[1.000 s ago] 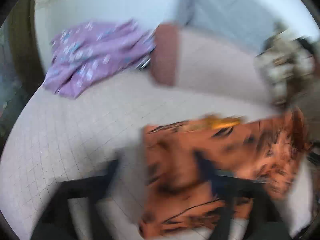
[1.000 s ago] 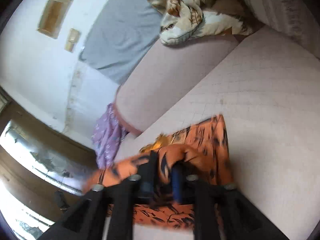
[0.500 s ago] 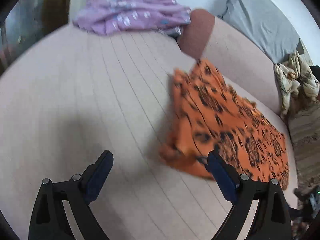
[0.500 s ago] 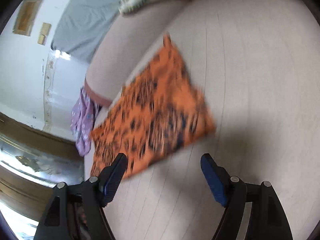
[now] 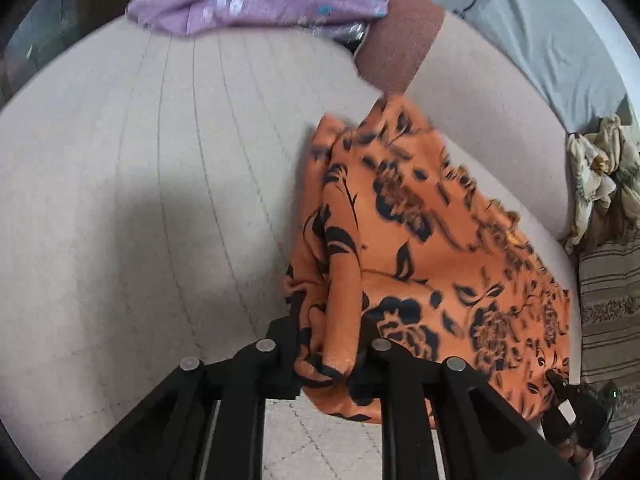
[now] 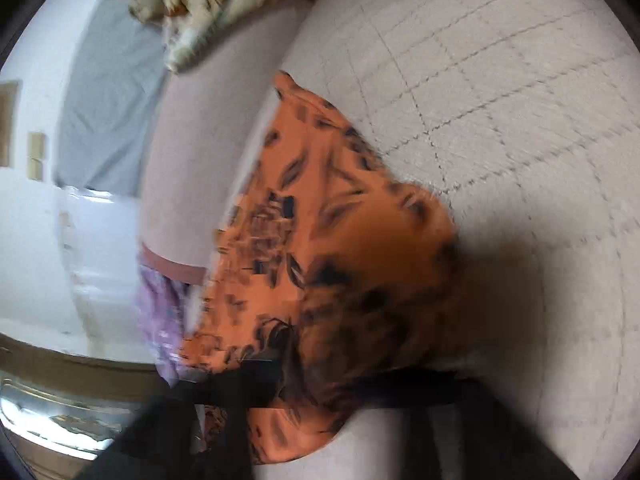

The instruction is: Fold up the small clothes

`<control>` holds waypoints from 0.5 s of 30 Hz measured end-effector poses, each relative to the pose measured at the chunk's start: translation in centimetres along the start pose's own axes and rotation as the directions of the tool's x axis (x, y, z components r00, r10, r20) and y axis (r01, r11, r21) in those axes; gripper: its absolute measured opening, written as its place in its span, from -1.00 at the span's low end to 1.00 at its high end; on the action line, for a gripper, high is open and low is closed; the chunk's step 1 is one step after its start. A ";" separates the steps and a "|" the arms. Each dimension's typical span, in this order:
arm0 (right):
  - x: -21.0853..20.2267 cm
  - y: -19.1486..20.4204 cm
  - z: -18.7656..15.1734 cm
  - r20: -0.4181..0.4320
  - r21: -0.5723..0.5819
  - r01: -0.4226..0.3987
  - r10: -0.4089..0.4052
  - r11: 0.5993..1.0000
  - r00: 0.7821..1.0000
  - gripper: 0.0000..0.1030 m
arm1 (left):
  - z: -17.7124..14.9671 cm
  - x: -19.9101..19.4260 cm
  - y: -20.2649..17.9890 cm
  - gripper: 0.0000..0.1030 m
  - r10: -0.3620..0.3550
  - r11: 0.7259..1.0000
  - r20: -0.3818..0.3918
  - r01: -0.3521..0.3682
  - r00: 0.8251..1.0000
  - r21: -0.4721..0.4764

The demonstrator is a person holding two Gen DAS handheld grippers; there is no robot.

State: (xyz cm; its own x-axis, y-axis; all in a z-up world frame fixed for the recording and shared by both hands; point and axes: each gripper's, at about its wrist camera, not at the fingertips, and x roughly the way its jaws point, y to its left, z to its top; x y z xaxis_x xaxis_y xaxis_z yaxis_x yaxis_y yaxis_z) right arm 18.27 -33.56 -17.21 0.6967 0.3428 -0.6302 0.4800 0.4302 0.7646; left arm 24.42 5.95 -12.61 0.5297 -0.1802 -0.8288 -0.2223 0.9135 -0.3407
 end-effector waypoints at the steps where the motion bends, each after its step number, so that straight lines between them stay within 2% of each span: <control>1: 0.1 0.5 0.4 -0.007 -0.011 0.003 -0.003 1.000 1.000 -0.78 | 0.2 -1.7 -0.4 -0.72 -0.017 1.000 0.041 0.016 0.999 0.016; 7: -6.0 9.1 0.6 0.045 -0.260 -0.074 0.088 0.963 0.995 -0.81 | -1.3 -11.1 -3.0 -0.73 -0.101 0.992 0.208 0.084 0.973 0.089; 9: -8.5 10.6 -0.1 0.046 -0.315 -0.094 0.114 0.944 0.992 -0.82 | -3.3 -14.1 -2.3 -0.73 -0.129 0.990 0.233 0.113 0.964 0.081; 11: -11.3 10.4 -1.8 0.024 -0.344 -0.114 0.130 0.932 0.991 -0.81 | -6.6 -15.6 -0.7 -0.69 -0.113 0.992 0.220 0.098 0.969 0.077; 12: -12.0 9.9 -2.8 0.012 -0.357 -0.109 0.121 0.928 0.993 -0.81 | -8.0 -15.6 0.0 -0.61 -0.103 0.993 0.209 0.088 0.973 0.080; 13: -12.6 8.5 -4.1 -0.018 -0.381 -0.087 0.087 0.921 0.996 -0.75 | -10.2 -14.9 1.7 -0.44 -0.075 0.995 0.192 0.060 0.979 0.081; 14: -12.6 6.6 -5.3 -0.052 -0.393 -0.060 0.044 0.917 0.998 -0.69 | -12.2 -13.8 3.0 -0.19 -0.034 0.997 0.165 0.021 0.986 0.078; 15: -12.3 4.5 -6.2 -0.083 -0.396 -0.034 0.001 0.917 0.997 -0.51 | -14.2 -11.9 4.6 0.16 0.028 0.997 0.094 -0.034 0.995 0.071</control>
State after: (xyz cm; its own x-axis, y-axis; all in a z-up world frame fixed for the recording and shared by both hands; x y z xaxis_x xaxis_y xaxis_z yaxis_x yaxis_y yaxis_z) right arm 8.59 -30.66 -6.89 0.6505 0.4114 -0.6384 0.2052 0.7141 0.6693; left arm 5.48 7.12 -10.58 0.5976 -0.1199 -0.7928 -0.1818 0.9427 -0.2796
